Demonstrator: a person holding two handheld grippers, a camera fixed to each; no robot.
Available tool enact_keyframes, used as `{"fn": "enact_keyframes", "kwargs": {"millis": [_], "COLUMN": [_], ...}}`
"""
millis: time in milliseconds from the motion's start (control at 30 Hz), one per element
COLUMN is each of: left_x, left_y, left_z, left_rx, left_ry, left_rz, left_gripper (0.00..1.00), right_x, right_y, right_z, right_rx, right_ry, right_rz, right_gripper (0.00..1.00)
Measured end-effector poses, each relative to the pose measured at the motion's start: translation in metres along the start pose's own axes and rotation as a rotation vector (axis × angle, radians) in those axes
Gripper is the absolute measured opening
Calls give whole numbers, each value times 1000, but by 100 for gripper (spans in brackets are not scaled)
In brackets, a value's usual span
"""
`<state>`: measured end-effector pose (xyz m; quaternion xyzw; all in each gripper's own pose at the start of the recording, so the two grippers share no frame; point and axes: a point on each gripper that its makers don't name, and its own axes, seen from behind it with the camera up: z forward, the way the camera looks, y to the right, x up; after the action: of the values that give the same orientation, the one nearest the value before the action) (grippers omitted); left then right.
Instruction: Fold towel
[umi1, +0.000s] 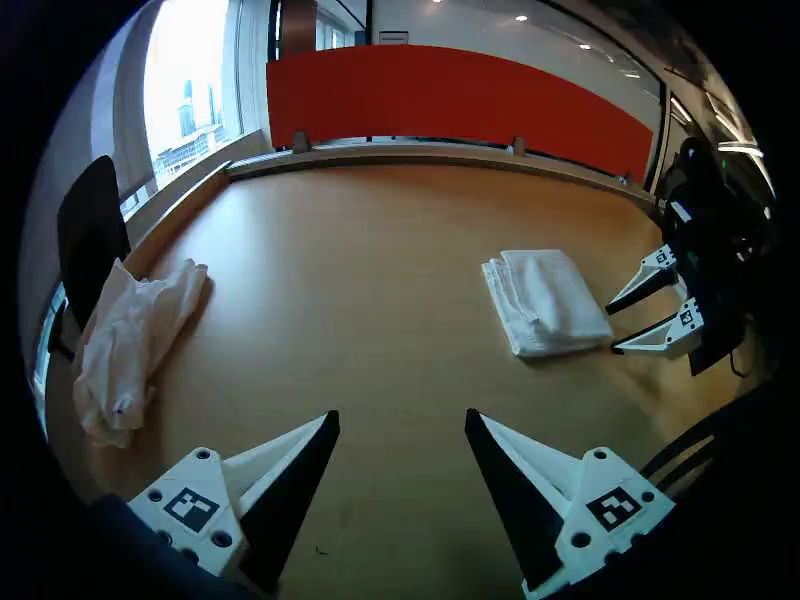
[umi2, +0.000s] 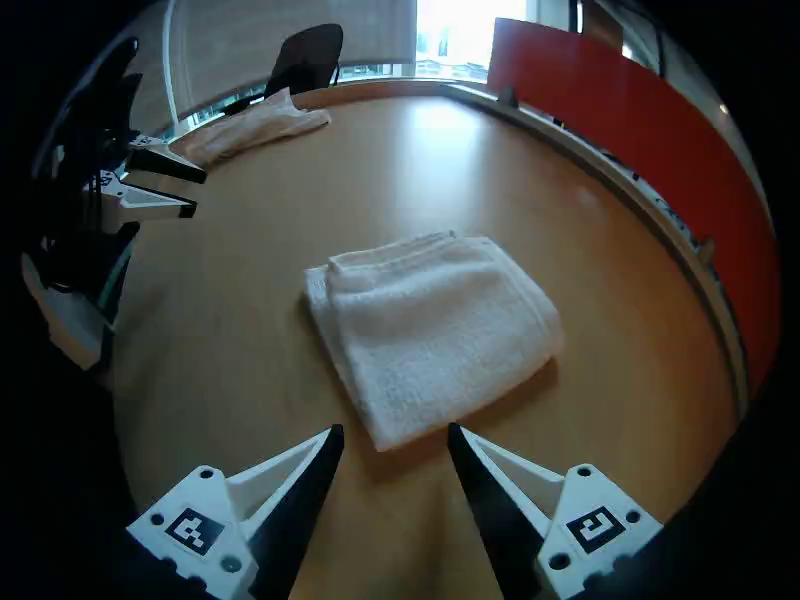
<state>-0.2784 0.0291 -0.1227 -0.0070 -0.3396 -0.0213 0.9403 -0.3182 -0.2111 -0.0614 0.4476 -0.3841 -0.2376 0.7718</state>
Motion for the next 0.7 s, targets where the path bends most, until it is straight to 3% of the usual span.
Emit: {"fn": "enact_keyframes", "kwargs": {"millis": [233, 500, 700], "left_x": [0, -1, -1], "left_y": [1, 1, 0], "left_z": [0, 0, 0], "left_rx": [-1, -1, -2], "left_ry": [-1, -2, -2], "left_rz": [2, 0, 3], "left_gripper": [93, 93, 93], "right_x": [-7, -10, -11], "right_y": [-2, -1, 0], "right_z": [5, 6, 6], "right_rx": [-17, -31, -36], "right_ry": [-9, -5, 4], "right_rz": [33, 72, 99], "right_gripper": [69, 35, 15]}}
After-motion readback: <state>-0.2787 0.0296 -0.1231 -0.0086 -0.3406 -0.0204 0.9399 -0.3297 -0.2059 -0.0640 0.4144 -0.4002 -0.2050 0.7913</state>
